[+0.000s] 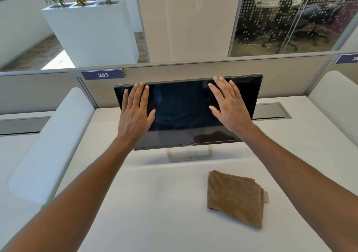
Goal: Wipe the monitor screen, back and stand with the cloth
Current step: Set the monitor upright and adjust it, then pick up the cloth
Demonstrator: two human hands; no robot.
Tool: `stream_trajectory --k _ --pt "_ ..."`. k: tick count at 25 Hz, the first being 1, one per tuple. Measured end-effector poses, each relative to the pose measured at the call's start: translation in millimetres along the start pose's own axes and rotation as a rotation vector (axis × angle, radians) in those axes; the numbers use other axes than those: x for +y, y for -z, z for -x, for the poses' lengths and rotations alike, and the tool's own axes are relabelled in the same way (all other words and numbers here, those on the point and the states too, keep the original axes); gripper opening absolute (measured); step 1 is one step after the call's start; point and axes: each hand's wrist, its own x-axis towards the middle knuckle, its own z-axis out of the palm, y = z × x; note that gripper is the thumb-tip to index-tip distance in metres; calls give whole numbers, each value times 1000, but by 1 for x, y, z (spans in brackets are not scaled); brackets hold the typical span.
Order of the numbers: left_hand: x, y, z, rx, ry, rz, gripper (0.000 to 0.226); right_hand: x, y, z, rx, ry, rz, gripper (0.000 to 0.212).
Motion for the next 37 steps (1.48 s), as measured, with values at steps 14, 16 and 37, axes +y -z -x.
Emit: stream_trajectory --k 14,16,37 --pt "75 -31 76 -197 -58 124 76 -33 -35 94 -152 -14 -234 49" --pt "93 -37 94 -251 -45 189 76 -33 -41 115 -220 -27 -270 49" --pt "259 -53 218 -883 468 632 51 -5 -73 239 -906 -114 -435 76"
